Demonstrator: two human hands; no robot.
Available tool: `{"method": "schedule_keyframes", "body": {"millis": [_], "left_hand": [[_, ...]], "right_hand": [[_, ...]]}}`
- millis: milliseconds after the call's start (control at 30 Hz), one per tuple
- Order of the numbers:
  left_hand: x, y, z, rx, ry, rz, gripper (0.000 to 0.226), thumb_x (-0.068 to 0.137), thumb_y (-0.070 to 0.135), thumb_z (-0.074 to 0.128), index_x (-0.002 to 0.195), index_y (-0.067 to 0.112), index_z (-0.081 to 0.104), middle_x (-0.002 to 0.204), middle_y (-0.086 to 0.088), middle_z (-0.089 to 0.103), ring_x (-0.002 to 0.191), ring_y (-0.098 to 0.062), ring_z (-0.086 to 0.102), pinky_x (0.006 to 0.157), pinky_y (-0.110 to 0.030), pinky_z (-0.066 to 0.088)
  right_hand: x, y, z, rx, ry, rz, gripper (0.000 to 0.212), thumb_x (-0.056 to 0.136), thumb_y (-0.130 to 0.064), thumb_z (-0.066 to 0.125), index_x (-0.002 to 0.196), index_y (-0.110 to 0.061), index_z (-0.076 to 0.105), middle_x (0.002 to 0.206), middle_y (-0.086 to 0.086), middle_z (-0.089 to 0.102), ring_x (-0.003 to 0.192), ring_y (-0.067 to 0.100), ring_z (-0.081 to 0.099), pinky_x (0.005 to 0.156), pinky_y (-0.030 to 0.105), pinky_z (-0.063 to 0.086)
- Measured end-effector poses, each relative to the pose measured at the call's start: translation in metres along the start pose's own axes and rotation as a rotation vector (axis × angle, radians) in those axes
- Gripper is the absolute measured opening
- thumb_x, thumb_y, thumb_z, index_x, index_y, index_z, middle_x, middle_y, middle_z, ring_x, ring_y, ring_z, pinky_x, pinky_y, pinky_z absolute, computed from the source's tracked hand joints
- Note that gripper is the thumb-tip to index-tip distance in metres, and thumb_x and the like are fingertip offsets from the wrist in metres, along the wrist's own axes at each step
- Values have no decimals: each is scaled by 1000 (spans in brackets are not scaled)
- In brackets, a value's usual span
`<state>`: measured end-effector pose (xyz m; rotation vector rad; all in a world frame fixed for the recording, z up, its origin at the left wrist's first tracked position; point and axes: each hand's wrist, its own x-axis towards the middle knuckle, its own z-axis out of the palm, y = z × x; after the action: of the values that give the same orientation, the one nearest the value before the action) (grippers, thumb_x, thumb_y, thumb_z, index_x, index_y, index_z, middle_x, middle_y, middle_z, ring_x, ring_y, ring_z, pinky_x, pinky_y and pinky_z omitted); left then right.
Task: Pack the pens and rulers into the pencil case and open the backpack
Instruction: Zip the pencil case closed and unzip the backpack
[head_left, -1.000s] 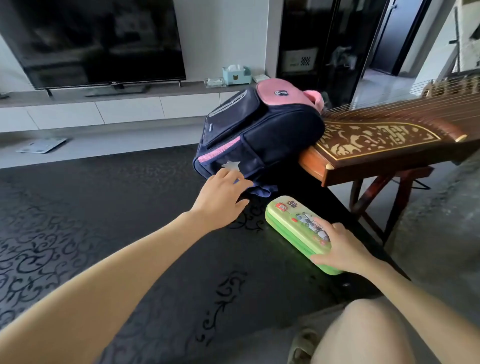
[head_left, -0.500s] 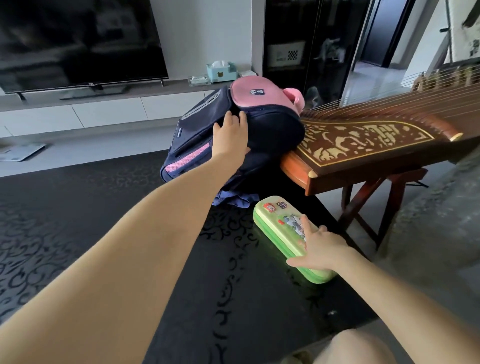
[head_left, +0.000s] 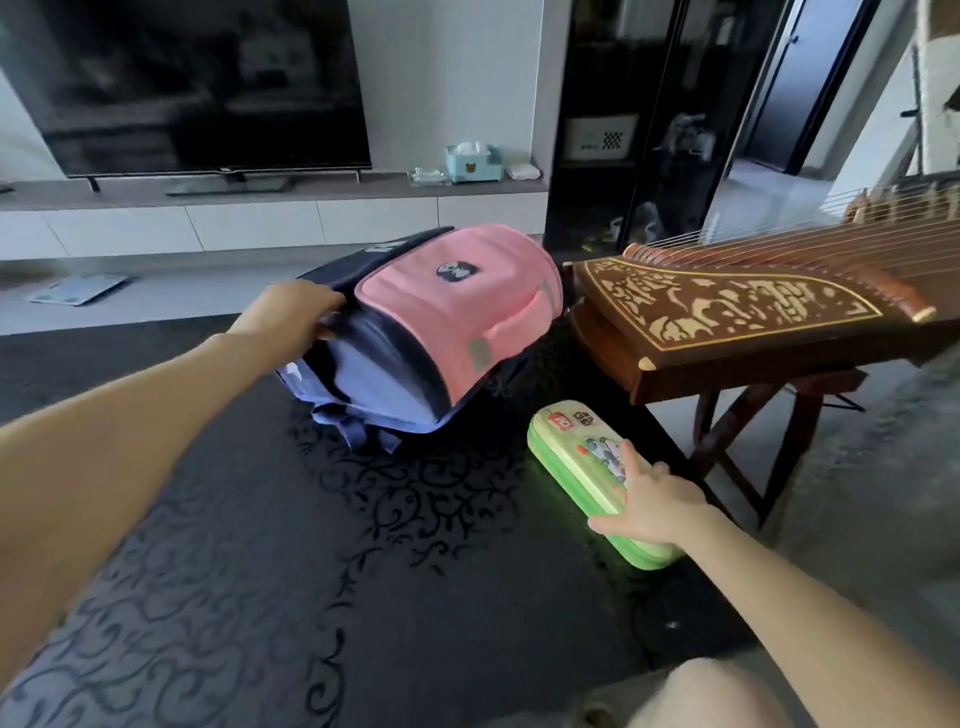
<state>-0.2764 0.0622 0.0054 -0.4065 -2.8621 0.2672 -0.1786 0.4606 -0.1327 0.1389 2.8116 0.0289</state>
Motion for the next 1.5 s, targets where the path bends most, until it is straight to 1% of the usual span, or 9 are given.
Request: {"method": "schedule_keyframes", "body": {"millis": [233,367,533,633,833,1000,1200,1300,1500], "left_hand": [[-173,-83,33,111,82,326,27,69,2,39,76,8,65,73,-8,64,71,-27,58,67,-35,48],[-229,-96,31,81,43,124,29,68,16,41,81,10,66,80,-10,66,77,-28,62,72,-36,46],[-241,-73,29,-318,134,-296,27,79,2,48,95,5,69,102,-16,67,96,-37,60,87,-42,47],[-249,-47,24,-551,111,-500,27,90,10,50,113,6,65,126,-15,57,116,-33,51,102,-36,36],[-270,-24,38,-720,129,-616,52,85,31,62,132,13,46,143,-9,35,126,-29,42,106,-36,32],[-268,-14,44,-759,237,-656,47,87,24,61,130,13,46,144,-7,33,123,-30,43,97,-36,37],[-269,-10,50,-836,302,-668,43,87,20,61,128,16,48,143,-3,33,121,-24,45,88,-31,35],[-269,-10,52,-836,303,-676,42,87,20,61,127,17,49,143,-2,33,120,-23,45,87,-30,36],[-268,-13,54,-786,275,-673,42,87,22,61,126,17,49,143,-4,32,120,-25,44,87,-34,40]], "right_hand": [[-25,-30,-12,79,-44,91,129,61,-80,56,147,-16,-14,143,20,33,123,34,44,89,39,45],[-54,-68,-11,3,3,127,120,63,-81,52,149,-15,-1,141,18,37,123,36,42,97,46,41],[-92,-137,-17,363,396,-165,43,95,-33,43,130,-9,49,130,13,54,120,33,48,94,40,42],[-107,-184,-23,756,206,-299,38,98,-20,38,131,-7,51,134,13,54,124,29,47,102,35,37],[-109,-210,-25,743,272,-286,30,93,-9,39,111,-5,63,112,13,64,105,31,58,89,39,46],[-111,-200,-18,1135,165,-238,31,94,-23,47,66,-10,49,62,5,45,57,17,42,60,32,36],[-88,-209,-52,838,330,-274,25,93,-23,46,109,-11,61,106,11,64,95,27,59,80,35,44],[-65,-227,-74,625,301,-399,55,93,-7,39,143,-29,33,135,15,43,110,34,52,90,38,43],[-37,-243,-81,543,492,-345,45,90,-3,42,134,-10,47,131,16,51,115,35,52,88,36,42]]}}
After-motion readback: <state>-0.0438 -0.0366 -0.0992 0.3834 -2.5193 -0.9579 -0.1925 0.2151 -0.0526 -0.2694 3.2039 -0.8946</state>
